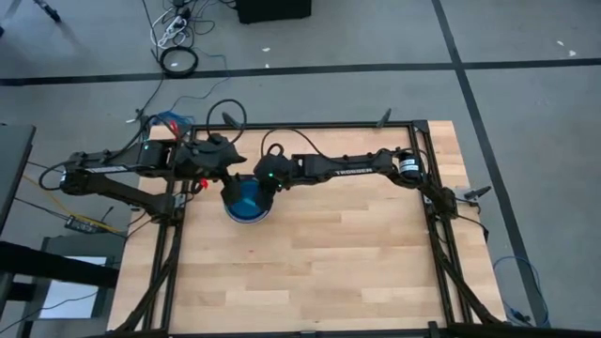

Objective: Nest bowls inside each other
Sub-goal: Stack the blue bowl on top of the red bowl, then return to Home Position

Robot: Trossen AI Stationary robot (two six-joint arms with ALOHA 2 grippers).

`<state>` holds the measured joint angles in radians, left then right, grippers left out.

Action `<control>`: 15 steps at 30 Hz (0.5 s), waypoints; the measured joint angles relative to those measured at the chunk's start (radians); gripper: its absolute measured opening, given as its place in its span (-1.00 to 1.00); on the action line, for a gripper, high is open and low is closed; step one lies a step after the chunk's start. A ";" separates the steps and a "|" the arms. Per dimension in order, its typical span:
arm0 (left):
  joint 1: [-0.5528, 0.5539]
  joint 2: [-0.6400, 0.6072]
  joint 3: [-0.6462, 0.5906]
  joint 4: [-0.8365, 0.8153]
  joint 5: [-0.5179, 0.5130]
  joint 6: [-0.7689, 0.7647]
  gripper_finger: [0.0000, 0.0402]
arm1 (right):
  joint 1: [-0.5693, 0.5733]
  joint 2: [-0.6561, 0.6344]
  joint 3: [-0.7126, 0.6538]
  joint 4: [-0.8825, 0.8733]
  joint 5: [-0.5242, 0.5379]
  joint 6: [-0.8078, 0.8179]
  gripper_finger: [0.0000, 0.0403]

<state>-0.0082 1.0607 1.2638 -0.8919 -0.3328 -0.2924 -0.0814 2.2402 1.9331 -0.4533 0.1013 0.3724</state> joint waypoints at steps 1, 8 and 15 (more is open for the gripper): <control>0.000 0.000 0.000 0.000 0.000 0.000 0.29 | 0.000 -0.001 0.000 0.001 0.000 0.000 -0.38; 0.000 0.000 0.000 0.007 0.000 0.029 0.29 | 0.008 -0.058 -0.001 0.002 0.071 -0.118 -0.22; 0.000 0.006 0.000 0.017 0.000 -0.048 0.29 | 0.065 -0.138 -0.001 -0.026 0.112 -0.207 -0.23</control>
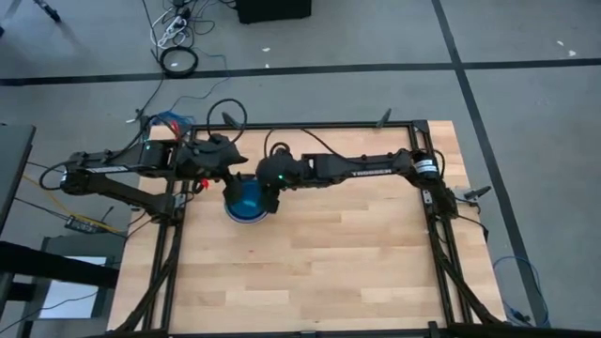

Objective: Nest bowls inside each other
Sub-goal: Return to Home Position

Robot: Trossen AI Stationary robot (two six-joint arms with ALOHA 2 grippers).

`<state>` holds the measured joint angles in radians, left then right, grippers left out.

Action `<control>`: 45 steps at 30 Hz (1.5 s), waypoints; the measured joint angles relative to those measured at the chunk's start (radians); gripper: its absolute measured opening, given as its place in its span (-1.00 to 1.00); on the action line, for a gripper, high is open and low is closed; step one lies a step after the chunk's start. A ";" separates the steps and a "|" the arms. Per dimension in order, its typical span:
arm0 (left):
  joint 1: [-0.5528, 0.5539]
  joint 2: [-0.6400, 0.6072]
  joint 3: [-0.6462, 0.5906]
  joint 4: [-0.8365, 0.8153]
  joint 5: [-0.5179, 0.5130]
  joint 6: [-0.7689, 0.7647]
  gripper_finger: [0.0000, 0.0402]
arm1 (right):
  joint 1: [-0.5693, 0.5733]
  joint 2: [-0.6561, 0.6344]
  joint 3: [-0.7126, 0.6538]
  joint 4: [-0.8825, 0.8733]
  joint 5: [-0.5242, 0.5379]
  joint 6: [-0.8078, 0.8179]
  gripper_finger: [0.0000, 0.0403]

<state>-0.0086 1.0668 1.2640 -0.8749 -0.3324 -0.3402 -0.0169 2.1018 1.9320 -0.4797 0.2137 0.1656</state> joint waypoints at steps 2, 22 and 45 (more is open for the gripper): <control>0.000 0.000 0.000 0.001 0.001 -0.018 0.29 | 0.027 -0.023 0.000 0.001 0.011 -0.061 -0.23; -0.047 -0.334 -0.393 0.993 0.452 0.301 0.29 | 0.245 -0.597 -0.080 -0.191 -0.045 -0.285 -0.23; -0.068 -0.813 -0.396 0.518 0.195 0.334 0.29 | 0.287 -1.419 -0.852 0.248 0.107 -0.210 -0.23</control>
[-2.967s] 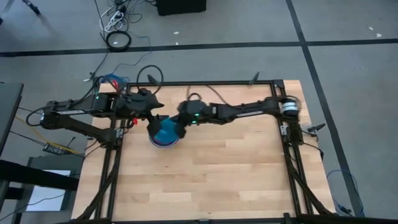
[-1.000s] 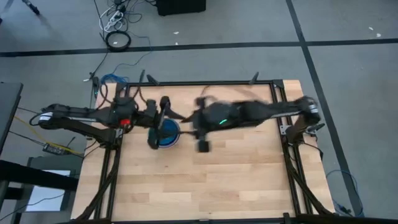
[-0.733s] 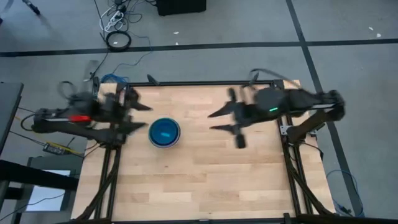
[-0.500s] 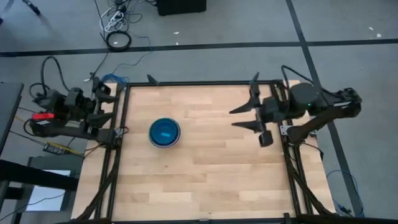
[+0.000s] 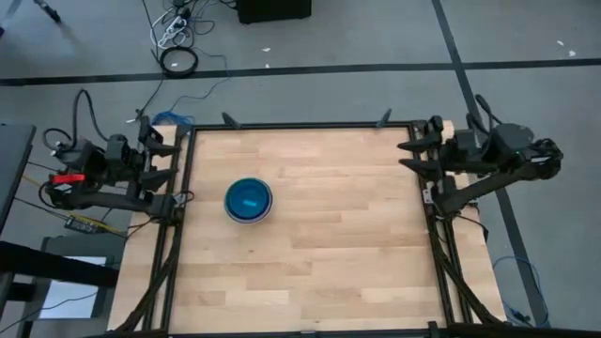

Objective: Nest bowls inside each other
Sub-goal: Return to Home Position

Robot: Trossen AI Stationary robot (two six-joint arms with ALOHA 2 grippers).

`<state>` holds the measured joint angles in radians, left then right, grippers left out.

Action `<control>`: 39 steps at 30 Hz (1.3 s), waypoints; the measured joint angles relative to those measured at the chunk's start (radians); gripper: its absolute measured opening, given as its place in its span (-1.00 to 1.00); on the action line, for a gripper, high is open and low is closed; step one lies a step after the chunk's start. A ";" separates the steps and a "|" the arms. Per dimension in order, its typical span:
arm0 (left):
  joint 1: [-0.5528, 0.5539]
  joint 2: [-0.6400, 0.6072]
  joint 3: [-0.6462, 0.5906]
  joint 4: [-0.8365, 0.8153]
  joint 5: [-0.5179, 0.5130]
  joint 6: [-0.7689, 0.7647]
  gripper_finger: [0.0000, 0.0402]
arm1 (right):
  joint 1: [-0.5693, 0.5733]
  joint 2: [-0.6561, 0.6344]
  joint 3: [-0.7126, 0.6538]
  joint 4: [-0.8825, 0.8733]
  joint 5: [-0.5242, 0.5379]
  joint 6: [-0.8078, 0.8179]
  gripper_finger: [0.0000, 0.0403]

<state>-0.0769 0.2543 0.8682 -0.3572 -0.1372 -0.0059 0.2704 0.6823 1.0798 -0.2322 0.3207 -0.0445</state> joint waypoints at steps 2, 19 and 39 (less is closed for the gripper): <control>0.000 -0.002 -0.012 -0.006 -0.002 0.000 0.29 | -0.006 -0.054 -0.056 0.010 0.010 0.000 -0.23; 0.000 -0.007 -0.229 0.155 -0.056 0.028 0.29 | -0.140 -0.309 -0.572 0.328 -0.009 0.112 -0.23; -0.003 -0.193 -0.382 0.129 -0.083 -0.001 0.29 | -0.284 -0.348 -0.641 0.216 -0.246 0.148 -0.23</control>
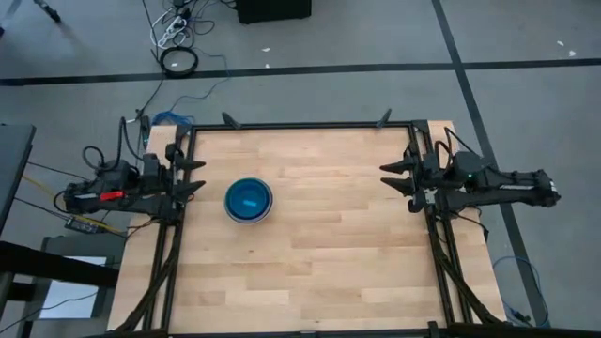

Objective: Nest bowls inside each other
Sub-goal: Return to Home Position

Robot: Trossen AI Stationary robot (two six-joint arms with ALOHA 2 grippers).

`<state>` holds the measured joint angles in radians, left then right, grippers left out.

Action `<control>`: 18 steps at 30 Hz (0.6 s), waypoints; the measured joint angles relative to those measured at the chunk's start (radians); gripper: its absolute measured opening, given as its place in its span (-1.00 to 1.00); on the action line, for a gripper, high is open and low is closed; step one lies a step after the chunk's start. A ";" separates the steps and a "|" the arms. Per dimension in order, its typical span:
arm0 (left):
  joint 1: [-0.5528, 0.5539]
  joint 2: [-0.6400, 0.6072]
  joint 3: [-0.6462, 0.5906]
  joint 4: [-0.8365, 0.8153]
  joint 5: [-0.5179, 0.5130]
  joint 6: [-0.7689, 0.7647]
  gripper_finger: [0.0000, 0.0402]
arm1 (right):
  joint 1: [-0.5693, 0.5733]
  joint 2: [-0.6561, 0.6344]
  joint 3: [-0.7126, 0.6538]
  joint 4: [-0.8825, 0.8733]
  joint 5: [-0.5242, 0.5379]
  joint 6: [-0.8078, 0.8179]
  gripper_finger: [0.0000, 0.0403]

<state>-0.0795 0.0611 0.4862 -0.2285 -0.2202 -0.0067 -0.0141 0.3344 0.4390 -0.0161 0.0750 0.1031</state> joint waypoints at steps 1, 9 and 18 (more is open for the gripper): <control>0.000 -0.021 -0.020 0.008 0.000 -0.004 0.29 | 0.003 -0.004 -0.006 0.000 0.000 0.002 -0.23; 0.000 -0.058 -0.079 0.030 0.000 -0.011 0.29 | 0.014 -0.112 -0.077 0.047 0.005 -0.006 -0.23; 0.000 -0.059 -0.158 0.082 0.000 0.042 0.29 | 0.015 -0.261 -0.251 0.080 0.027 0.041 -0.23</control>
<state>-0.0795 0.0017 0.3280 -0.1467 -0.2203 0.0350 0.0006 0.0736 0.1882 0.0642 0.1021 0.1438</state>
